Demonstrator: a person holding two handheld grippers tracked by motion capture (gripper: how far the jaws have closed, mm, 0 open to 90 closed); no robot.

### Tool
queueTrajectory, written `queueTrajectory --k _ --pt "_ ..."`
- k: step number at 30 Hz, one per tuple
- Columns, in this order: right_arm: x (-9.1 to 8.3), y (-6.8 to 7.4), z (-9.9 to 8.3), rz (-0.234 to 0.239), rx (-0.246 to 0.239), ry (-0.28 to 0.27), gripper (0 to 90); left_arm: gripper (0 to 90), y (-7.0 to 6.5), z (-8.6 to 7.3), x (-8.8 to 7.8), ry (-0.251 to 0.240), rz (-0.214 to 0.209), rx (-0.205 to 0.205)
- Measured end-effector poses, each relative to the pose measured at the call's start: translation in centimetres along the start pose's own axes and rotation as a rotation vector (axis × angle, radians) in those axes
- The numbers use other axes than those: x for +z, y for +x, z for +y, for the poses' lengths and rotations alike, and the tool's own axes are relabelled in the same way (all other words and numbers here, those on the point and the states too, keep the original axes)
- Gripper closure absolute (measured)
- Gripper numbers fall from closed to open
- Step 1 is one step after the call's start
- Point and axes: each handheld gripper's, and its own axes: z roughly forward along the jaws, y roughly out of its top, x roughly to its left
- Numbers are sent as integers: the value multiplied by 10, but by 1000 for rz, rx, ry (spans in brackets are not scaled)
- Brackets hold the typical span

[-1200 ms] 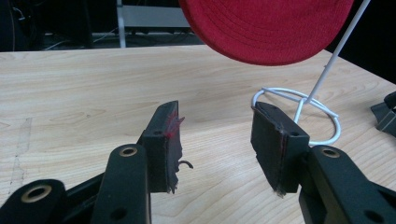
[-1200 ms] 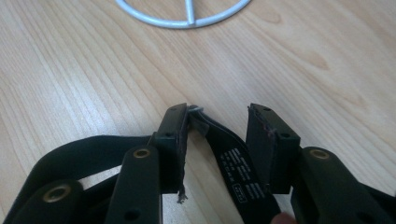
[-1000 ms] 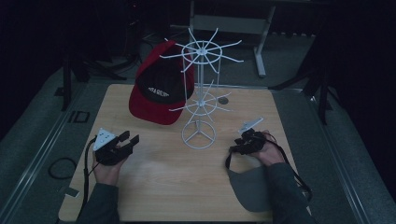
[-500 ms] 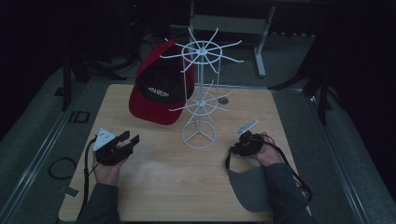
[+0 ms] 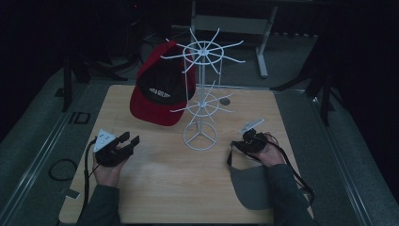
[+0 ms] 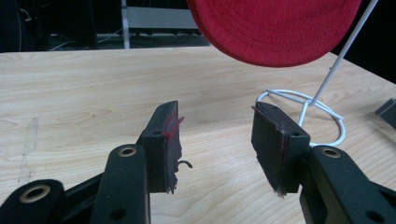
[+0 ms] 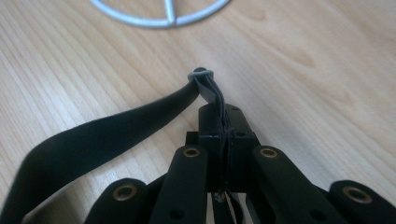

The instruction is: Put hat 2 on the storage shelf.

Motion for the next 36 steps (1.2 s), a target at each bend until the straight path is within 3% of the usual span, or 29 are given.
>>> queueTrajectory --k 6,20,36 --pt "-13 -2 2 -29 28 -66 881 524 0 -1 0 -1 6 -1" --pt "-53 0 19 -93 37 -237 881 518 2 -4 0 1 11 -11" --pt "-90 4 32 -115 41 -378 882 515 2 -5 1 7 9 -11"
